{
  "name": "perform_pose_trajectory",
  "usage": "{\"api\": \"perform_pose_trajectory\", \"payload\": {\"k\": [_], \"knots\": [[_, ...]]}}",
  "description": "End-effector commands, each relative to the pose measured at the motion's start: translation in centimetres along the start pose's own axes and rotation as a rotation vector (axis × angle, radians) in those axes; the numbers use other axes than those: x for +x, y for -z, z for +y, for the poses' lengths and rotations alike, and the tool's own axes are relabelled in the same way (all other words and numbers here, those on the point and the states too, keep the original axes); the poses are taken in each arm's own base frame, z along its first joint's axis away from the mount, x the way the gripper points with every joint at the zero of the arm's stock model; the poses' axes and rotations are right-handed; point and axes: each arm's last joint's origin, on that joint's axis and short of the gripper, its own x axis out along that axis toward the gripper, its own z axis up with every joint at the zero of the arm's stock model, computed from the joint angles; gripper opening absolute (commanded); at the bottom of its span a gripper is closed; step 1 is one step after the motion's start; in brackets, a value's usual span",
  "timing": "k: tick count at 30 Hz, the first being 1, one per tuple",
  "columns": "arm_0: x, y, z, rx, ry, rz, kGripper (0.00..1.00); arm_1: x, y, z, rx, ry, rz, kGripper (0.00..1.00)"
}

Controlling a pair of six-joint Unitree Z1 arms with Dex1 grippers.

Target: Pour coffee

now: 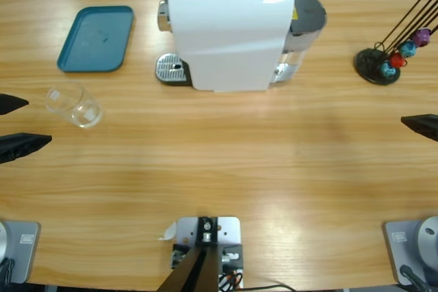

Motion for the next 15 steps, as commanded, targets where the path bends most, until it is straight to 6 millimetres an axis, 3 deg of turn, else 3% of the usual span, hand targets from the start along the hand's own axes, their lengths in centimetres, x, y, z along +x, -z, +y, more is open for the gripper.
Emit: {"api": "perform_pose_trajectory", "payload": {"k": [1,10,13,15], "knots": [[0.8,-0.1,0.1,-0.015,-0.005,0.037,1.000,1.3,0.3,0.2,-0.023,0.005,0.060,1.000],[1.0,-0.4,0.4,-0.088,-0.066,0.035,1.000,0.7,0.7,-0.2,-0.013,0.067,0.046,1.000],[0.6,-1.7,0.4,-0.086,-0.078,0.002,1.000,0.7,0.6,-0.2,-0.014,0.065,0.049,1.000],[0.7,-3.9,0.4,-0.076,-0.082,-0.026,1.000,0.7,0.7,-0.2,-0.015,0.063,0.048,1.000]]}}
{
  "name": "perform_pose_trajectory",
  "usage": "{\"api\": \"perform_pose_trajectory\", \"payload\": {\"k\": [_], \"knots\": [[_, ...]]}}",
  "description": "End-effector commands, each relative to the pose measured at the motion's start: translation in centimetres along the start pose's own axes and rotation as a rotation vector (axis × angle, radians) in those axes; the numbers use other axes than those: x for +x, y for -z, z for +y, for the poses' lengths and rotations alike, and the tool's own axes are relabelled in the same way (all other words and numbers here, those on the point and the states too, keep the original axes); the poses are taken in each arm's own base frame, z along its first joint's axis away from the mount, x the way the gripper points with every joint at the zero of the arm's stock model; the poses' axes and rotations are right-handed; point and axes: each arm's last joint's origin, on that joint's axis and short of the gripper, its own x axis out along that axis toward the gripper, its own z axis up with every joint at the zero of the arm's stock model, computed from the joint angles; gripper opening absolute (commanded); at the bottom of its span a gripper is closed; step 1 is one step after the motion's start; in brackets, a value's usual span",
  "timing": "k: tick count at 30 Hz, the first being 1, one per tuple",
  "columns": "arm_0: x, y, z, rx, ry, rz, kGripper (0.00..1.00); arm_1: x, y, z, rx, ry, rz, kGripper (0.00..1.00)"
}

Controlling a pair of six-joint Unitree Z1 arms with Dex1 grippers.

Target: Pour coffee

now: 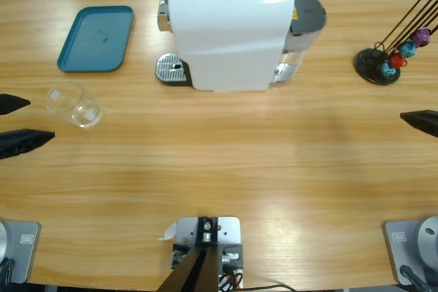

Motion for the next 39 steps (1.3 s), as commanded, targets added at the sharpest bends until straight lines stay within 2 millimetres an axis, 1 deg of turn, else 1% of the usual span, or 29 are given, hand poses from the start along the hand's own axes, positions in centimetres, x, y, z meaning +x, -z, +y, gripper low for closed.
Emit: {"api": "perform_pose_trajectory", "payload": {"k": [1,3,4,6,8,10,11,13,15,21,26,28,30,31,32,33,34,36,37,39], "knots": [[0.6,-5.1,-0.2,-0.023,-0.046,-0.045,1.000,0.4,0.8,0.0,-0.013,0.016,0.035,1.000],[1.7,-8.4,-0.3,-0.042,-0.043,-0.050,1.000,0.5,0.7,0.0,-0.013,0.013,0.037,1.000],[2.5,-10.1,-0.2,-0.094,-0.045,-0.049,1.000,0.5,0.6,0.1,-0.014,0.011,0.041,1.000],[4.0,-13.1,0.3,-0.251,-0.055,-0.060,1.000,0.6,0.6,0.1,-0.016,0.011,0.046,1.000],[5.4,-14.9,0.9,-0.428,-0.060,-0.065,1.000,0.6,0.6,0.1,-0.015,0.011,0.047,1.000],[6.8,-16.0,1.5,-0.618,-0.029,-0.061,1.000,0.5,0.6,0.1,-0.015,0.010,0.044,1.000],[7.7,-16.4,1.7,-0.664,-0.011,-0.060,1.000,0.6,0.6,0.1,-0.016,0.011,0.044,1.000],[9.3,-17.0,2.2,-0.751,-0.003,-0.057,0.986,0.5,0.6,0.1,-0.015,0.011,0.044,1.000],[10.8,-17.4,2.3,-0.810,0.040,-0.044,0.930,0.5,0.7,0.0,-0.014,0.010,0.041,1.000],[13.9,-18.6,3.0,-0.832,0.090,-0.038,0.927,0.4,0.7,0.0,-0.013,0.009,0.037,1.000],[17.1,-18.4,3.0,-0.833,0.202,0.083,0.927,0.4,0.7,0.0,-0.013,0.008,0.035,1.000],[17.9,-18.3,3.1,-0.833,0.220,0.104,0.922,0.4,0.7,0.0,-0.013,0.009,0.036,1.000],[18.2,-18.6,3.4,-0.833,0.223,0.090,0.920,0.5,0.6,0.1,-0.014,0.009,0.040,1.000],[18.3,-18.9,3.4,-0.829,0.228,0.077,0.879,0.5,0.5,0.1,-0.014,0.009,0.040,1.000],[18.4,-19.2,3.4,-0.824,0.233,0.066,0.786,0.5,0.5,0.1,-0.014,0.009,0.041,1.000],[18.4,-19.4,3.4,-0.818,0.239,0.053,0.725,0.5,0.5,0.1,-0.014,0.009,0.042,1.000],[18.5,-19.6,3.5,-0.814,0.244,0.042,0.715,0.5,0.5,0.1,-0.014,0.009,0.040,1.000],[18.5,-19.7,3.4,-0.808,0.251,0.030,0.560,0.5,0.5,0.1,-0.014,0.009,0.039,1.000],[18.6,-19.7,3.4,-0.807,0.256,0.029,0.505,0.5,0.5,0.1,-0.014,0.009,0.040,1.000],[18.6,-19.7,3.2,-0.806,0.263,0.034,0.480,0.6,0.5,0.1,-0.014,0.009,0.043,1.000]]}}
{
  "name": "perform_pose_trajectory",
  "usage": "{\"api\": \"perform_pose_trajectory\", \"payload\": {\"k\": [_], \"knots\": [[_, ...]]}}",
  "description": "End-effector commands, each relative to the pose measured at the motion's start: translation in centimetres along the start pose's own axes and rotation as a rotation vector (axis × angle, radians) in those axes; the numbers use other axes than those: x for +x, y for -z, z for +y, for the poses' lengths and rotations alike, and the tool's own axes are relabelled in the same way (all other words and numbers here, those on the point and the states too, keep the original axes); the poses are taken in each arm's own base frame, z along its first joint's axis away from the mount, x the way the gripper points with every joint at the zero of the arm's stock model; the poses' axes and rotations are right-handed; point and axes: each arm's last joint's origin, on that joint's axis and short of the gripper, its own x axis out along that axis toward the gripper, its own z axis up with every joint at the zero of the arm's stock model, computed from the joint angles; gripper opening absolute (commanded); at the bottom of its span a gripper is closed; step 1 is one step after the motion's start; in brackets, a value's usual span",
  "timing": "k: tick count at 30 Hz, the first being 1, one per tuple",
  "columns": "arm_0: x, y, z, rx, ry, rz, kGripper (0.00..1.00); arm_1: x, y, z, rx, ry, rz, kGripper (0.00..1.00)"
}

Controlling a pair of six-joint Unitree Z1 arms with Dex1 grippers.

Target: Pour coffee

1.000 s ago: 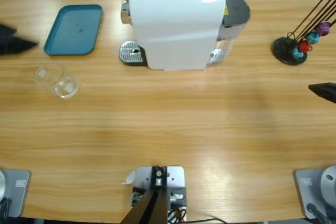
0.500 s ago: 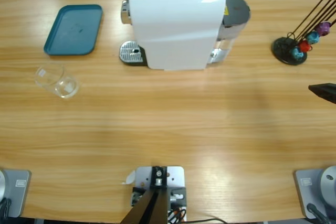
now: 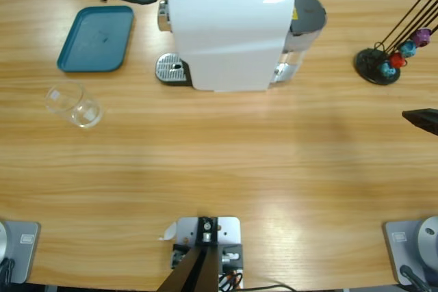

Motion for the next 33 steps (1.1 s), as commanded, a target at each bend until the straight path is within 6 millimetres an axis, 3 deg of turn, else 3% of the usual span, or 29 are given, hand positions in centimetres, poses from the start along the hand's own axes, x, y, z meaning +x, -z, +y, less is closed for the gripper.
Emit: {"api": "perform_pose_trajectory", "payload": {"k": [1,2,4,6,7,8,20,29,33], "knots": [[1.9,-0.4,0.8,-0.017,0.012,0.027,0.477,0.6,0.5,0.1,-0.013,0.003,0.038,1.000],[1.7,-0.3,0.8,-0.020,0.012,0.025,0.455,0.7,0.5,0.1,-0.013,0.002,0.038,1.000],[1.2,-0.2,0.8,-0.020,0.019,0.024,0.240,0.7,0.4,0.1,-0.013,0.002,0.038,1.000],[0.9,-0.1,0.7,-0.021,0.031,0.032,0.208,0.7,0.4,0.1,-0.013,0.002,0.038,1.000],[0.7,0.1,0.6,-0.020,0.040,0.038,0.066,0.7,0.4,0.1,-0.013,0.002,0.038,1.000],[0.5,0.2,0.5,-0.019,0.045,0.043,0.000,0.7,0.4,0.1,-0.013,0.002,0.038,1.000],[-3.0,1.3,-0.7,0.028,0.101,0.005,0.000,0.4,0.8,0.1,-0.008,0.001,0.013,0.984],[-1.5,0.5,-2.7,0.103,0.233,-0.005,0.000,0.3,0.9,0.0,-0.008,0.003,0.011,0.982],[-2.4,0.1,-4.0,0.121,0.268,-0.029,0.000,0.3,0.9,0.0,-0.009,0.001,0.011,0.982]]}}
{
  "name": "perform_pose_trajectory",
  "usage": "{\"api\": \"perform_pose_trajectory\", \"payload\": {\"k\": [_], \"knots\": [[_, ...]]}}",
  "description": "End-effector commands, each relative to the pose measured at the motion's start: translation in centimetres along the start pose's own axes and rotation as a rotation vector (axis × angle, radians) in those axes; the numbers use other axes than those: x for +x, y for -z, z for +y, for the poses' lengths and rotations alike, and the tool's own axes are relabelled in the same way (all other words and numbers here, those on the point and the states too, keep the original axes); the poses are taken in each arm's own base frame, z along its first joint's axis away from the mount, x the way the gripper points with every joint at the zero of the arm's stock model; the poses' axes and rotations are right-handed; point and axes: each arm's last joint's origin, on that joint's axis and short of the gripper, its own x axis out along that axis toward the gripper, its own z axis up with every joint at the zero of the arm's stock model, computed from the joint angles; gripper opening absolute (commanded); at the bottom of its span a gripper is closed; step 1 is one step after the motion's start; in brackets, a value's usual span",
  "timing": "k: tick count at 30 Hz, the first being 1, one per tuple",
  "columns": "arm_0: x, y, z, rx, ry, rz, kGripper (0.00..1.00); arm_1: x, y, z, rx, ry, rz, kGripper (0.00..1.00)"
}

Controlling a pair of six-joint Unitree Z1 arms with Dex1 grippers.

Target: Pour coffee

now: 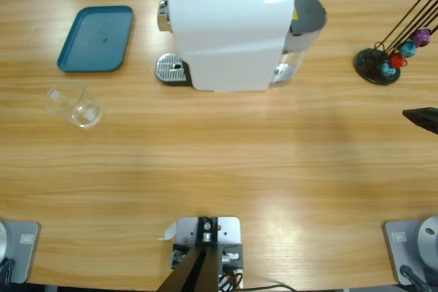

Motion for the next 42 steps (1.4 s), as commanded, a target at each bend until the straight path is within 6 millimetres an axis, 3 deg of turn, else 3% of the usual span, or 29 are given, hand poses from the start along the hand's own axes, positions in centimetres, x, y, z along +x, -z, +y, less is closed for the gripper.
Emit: {"api": "perform_pose_trajectory", "payload": {"k": [1,2,3,4,5,6,9,11,16,19,23,25,28,30,32,35,40,41,42], "knots": [[-0.7,-0.2,-3.2,0.085,0.120,-0.021,0.000,0.4,0.8,0.1,-0.011,0.001,0.020,0.982],[-1.1,-0.1,-3.6,0.135,0.132,-0.034,0.000,0.4,0.8,0.1,-0.011,0.003,0.022,0.982],[-1.4,0.1,-3.9,0.221,0.146,-0.046,0.072,0.4,0.8,0.0,-0.010,0.008,0.021,0.984],[-1.9,0.3,-4.4,0.280,0.159,-0.053,0.619,0.4,0.8,0.0,-0.005,0.018,0.021,0.987],[-2.7,0.7,-4.9,0.342,0.168,-0.066,0.930,0.4,0.8,-0.2,0.000,0.054,0.017,0.983],[-3.9,1.1,-5.4,0.439,0.177,-0.089,0.970,0.1,0.7,-0.5,0.009,0.103,-0.001,0.982],[-7.5,2.6,-6.6,0.716,0.187,-0.163,0.998,0.2,-0.1,-1.7,0.079,0.243,-0.022,0.976],[-9.1,3.8,-6.2,0.822,0.137,-0.176,1.000,1.1,-0.1,-2.3,0.171,0.311,-0.034,0.940],[-11.0,9.0,-1.3,0.995,-0.294,0.057,1.000,4.6,1.2,-4.0,0.380,0.437,-0.055,0.853],[-12.6,11.7,1.2,1.025,-0.422,0.118,1.000,6.7,2.6,-5.0,0.470,0.466,-0.025,0.853],[-15.3,14.3,3.7,1.092,-0.498,0.053,1.000,7.8,3.4,-6.3,0.518,0.514,-0.029,0.845],[-15.6,14.8,4.0,1.113,-0.478,0.026,1.000,9.0,3.2,-6.4,0.524,0.464,-0.071,0.842],[-15.0,15.0,4.6,1.107,-0.478,0.044,1.000,11.2,3.8,-7.3,0.557,0.480,-0.044,0.739],[-14.6,15.2,5.2,1.100,-0.487,0.067,1.000,12.0,4.4,-7.9,0.594,0.482,-0.045,0.723],[-14.3,15.3,5.6,1.099,-0.496,0.069,1.000,12.2,4.5,-8.1,0.602,0.493,-0.053,0.709],[-13.9,15.1,5.7,1.111,-0.503,0.078,1.000,12.1,4.6,-8.5,0.627,0.510,-0.068,0.596],[-13.6,14.7,5.5,1.121,-0.495,0.061,1.000,12.3,4.5,-8.8,0.636,0.518,-0.081,0.593],[-13.5,14.6,5.4,1.122,-0.494,0.059,1.000,12.4,4.5,-8.9,0.638,0.517,-0.079,0.570],[-13.5,14.6,5.4,1.122,-0.493,0.058,1.000,12.4,4.5,-8.9,0.638,0.519,-0.079,0.481]]}}
